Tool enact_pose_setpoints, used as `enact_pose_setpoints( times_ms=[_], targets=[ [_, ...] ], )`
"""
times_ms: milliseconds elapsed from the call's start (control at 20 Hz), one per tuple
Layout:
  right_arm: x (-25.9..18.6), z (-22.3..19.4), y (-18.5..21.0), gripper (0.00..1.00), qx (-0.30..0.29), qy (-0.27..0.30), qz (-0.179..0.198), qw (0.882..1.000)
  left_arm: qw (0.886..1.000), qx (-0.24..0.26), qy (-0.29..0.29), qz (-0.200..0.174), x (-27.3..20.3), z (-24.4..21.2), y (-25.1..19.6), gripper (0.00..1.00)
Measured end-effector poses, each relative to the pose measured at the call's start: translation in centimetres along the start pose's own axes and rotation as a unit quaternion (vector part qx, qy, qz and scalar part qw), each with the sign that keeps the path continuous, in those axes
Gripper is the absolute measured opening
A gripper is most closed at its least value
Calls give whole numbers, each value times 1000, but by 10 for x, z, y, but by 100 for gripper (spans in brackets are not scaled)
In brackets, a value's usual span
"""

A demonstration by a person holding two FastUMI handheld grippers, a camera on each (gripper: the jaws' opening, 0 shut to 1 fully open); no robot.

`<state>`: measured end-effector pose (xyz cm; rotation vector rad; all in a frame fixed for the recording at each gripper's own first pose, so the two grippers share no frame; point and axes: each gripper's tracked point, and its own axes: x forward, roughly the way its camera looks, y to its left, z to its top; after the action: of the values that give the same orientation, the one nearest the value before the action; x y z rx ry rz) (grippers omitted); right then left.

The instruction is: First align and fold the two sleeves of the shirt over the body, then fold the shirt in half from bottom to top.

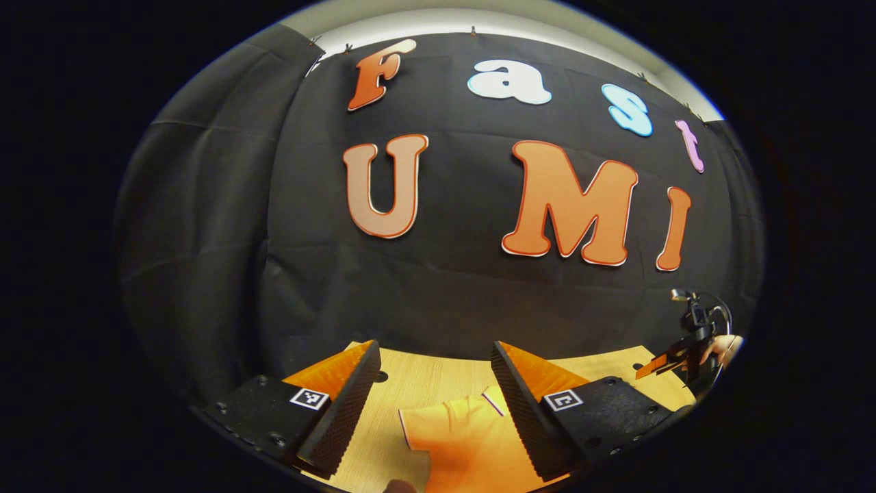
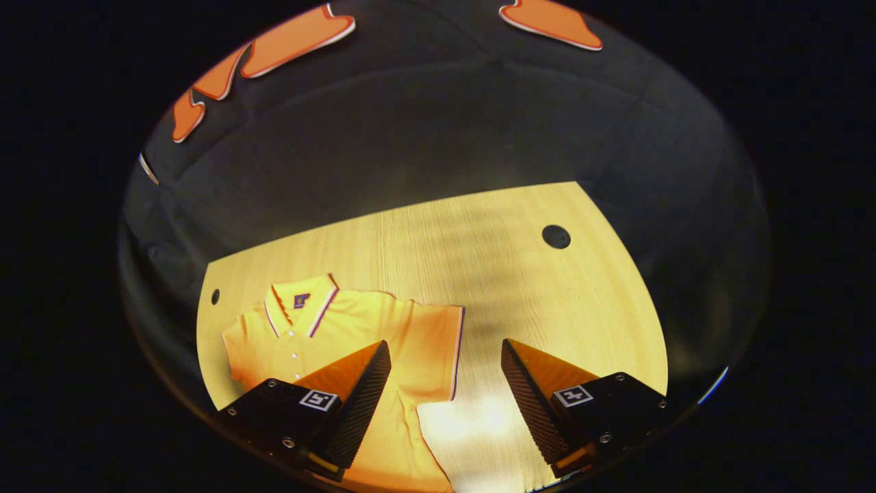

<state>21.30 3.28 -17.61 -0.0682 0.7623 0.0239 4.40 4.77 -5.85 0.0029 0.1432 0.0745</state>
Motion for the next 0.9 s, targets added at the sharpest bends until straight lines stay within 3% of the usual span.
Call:
enact_pose_setpoints(
  times_ms=[450, 550, 900],
  targets=[
    [93, -57, -7, 99, -13, 134, -29, 990, 999, -2, 34, 30, 11, -22, 32, 98],
    [101, -59, -4, 99, 6, 147, -21, 989, 999, 1, 41, 31, 15, -28, 34, 98],
    [114, -63, -11, 96, -1, 153, -48, 987, 999, 11, 43, 25, 22, -27, 26, 98]
  ],
)
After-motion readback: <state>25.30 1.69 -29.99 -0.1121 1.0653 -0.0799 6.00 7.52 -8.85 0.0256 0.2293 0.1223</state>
